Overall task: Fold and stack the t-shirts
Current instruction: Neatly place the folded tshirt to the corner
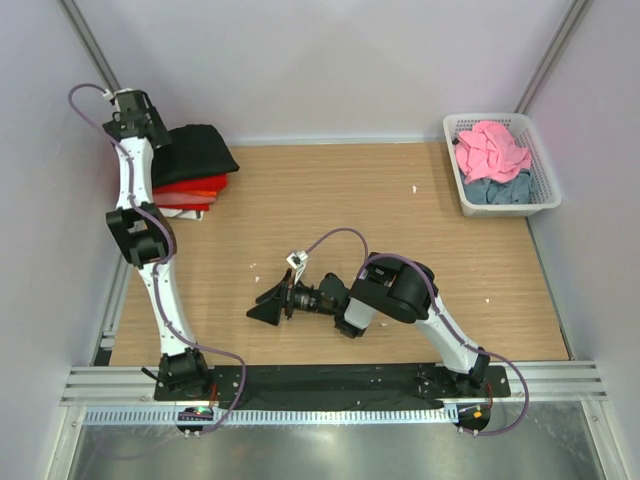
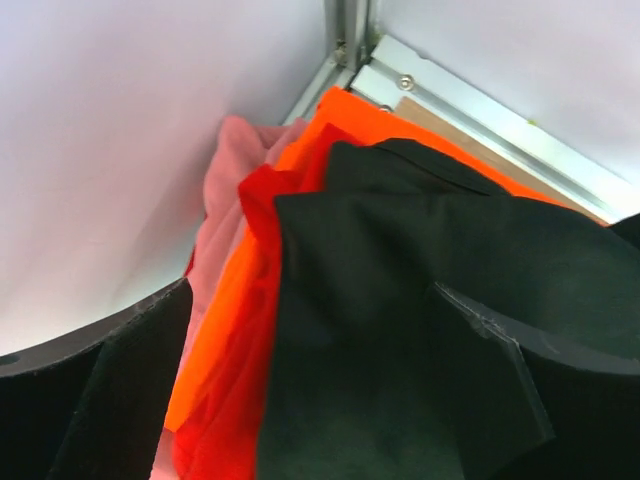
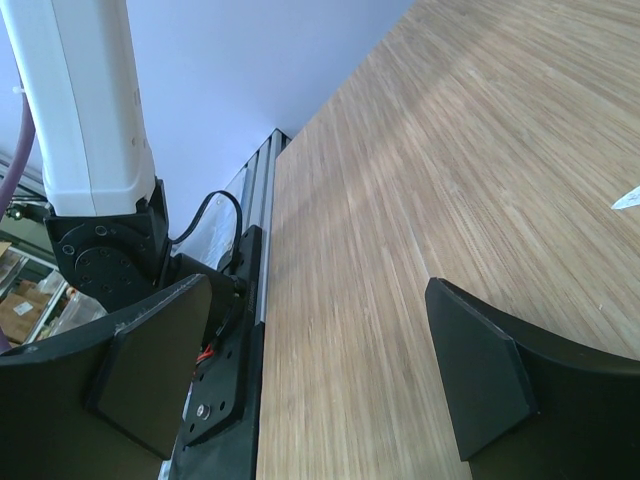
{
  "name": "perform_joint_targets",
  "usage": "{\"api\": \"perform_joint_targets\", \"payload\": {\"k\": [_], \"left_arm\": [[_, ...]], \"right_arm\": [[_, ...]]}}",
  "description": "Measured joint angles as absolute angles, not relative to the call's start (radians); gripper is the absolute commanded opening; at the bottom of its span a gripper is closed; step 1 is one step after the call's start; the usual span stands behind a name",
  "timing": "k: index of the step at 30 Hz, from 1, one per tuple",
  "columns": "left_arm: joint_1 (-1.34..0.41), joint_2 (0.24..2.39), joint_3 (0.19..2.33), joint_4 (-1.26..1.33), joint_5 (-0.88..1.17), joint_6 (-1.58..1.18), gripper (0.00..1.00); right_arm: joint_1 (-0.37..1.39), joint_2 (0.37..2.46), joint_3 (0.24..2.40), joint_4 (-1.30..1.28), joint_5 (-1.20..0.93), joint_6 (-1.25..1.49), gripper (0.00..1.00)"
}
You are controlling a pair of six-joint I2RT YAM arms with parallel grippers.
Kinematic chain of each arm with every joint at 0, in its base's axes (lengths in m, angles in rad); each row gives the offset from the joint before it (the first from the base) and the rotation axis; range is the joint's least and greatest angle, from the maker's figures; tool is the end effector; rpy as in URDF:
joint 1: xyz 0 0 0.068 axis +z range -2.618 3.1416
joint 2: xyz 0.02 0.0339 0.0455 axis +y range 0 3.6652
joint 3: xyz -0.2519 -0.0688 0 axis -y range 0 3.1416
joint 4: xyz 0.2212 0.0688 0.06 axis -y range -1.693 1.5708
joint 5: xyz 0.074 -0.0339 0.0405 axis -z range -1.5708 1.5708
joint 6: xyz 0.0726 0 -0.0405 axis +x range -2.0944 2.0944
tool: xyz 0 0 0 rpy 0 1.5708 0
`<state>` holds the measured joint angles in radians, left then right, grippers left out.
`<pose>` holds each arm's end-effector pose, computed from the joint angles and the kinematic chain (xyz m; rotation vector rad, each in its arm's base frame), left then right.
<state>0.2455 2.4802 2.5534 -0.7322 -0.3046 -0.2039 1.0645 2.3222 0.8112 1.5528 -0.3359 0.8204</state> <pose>0.5265 0.1544 0.2565 -0.6552 2.1193 0.3620 0.1767 0.3680 0.0863 -0.5319 1.7377 1.6879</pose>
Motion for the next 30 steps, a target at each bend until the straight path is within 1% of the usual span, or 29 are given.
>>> {"api": "perform_joint_targets", "payload": {"k": [10, 14, 20, 25, 30], "left_arm": [[0.218, 2.344, 2.426, -0.741, -0.402, -0.229, 1.0], [0.181, 2.271, 2.414, -0.743, -0.497, -0.226, 1.0], [0.086, 2.169, 2.411, -0.746, -0.685, -0.213, 1.0], [-0.003, 2.051, 2.362, -0.778, -0.747, -0.224, 1.0], [-0.118, 1.83, 2.184, -0.786, -0.751, -0.254, 1.0]], "right_arm": [[1.065, 2.323, 0.811, 1.553, -0.336, 0.82, 0.98], [1.065, 2.323, 0.807, 1.554, -0.336, 0.82, 0.98], [1.066, 2.323, 0.805, 1.554, -0.335, 0.818, 0.98], [1.07, 2.319, 0.799, 1.553, -0.32, 0.808, 0.98], [1.093, 2.28, 0.778, 1.544, -0.247, 0.773, 0.98]]}}
